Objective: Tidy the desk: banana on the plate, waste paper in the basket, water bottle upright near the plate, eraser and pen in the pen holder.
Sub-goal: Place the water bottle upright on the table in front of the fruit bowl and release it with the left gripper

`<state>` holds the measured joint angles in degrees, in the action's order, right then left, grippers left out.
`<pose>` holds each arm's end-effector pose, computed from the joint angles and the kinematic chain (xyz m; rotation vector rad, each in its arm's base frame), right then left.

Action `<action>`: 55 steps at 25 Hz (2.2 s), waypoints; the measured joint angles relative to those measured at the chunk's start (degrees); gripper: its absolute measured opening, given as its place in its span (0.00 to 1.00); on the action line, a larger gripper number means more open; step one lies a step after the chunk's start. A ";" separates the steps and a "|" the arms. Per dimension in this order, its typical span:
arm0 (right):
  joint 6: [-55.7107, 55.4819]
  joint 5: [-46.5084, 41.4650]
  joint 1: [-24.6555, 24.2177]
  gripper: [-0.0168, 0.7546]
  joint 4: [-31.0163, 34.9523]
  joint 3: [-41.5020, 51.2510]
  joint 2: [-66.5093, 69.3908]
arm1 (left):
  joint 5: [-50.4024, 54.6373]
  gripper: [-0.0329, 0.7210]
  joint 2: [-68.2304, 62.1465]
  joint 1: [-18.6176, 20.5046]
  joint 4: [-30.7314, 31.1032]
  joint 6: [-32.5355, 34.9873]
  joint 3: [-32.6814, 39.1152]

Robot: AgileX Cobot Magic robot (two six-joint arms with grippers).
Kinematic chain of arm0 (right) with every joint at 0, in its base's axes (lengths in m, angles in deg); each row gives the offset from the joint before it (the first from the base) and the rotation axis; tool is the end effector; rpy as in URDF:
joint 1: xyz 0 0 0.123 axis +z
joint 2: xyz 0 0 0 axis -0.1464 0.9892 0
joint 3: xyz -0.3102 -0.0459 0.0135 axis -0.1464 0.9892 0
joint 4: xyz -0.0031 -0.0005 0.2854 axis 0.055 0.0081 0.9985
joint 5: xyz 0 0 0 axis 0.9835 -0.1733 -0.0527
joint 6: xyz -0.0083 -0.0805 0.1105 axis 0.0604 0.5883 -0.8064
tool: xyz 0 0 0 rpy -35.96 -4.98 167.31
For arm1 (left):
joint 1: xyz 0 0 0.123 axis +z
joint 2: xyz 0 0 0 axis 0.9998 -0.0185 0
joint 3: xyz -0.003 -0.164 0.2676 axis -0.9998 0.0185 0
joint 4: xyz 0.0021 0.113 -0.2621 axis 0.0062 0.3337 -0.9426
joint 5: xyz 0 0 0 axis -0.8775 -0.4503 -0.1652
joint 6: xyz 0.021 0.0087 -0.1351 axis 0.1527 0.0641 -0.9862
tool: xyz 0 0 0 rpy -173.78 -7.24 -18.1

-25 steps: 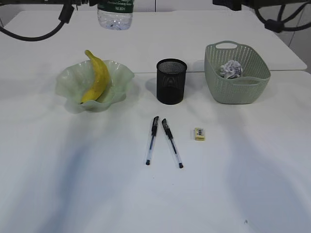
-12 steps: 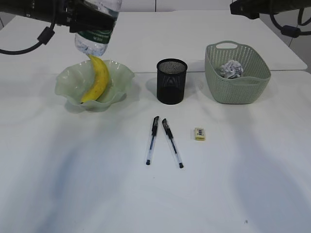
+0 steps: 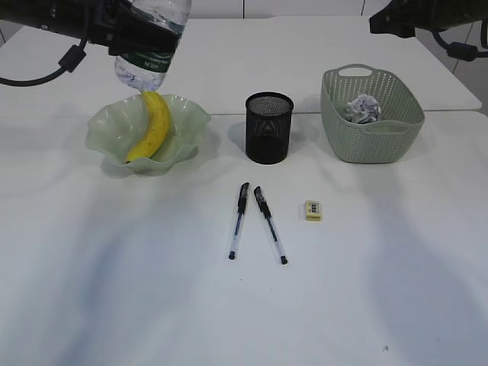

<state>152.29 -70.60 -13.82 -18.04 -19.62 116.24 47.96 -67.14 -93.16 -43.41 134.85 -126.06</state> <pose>0.5429 0.0097 0.3049 -0.4766 2.0072 0.2443 0.5031 -0.1571 0.2927 1.1344 1.6793 -0.8811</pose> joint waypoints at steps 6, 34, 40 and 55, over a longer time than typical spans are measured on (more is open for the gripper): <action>-0.22 -0.34 0.00 0.52 -0.30 0.00 0.00 | -4.76 0.58 0.00 0.00 -0.37 -0.09 0.00; -0.36 -0.34 0.00 0.52 -0.30 0.00 0.00 | -11.34 0.57 0.00 1.29 -3.72 0.38 0.00; -0.38 -0.34 0.00 0.52 -0.30 0.00 0.00 | -5.92 0.57 0.00 6.15 -10.29 3.74 0.00; -1.37 -0.34 0.00 0.52 -0.30 0.00 0.00 | 1.45 0.56 0.00 14.66 -11.44 8.27 0.00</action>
<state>150.92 -70.94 -13.82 -18.34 -19.62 116.24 49.41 -67.14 -78.49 -54.84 143.12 -126.06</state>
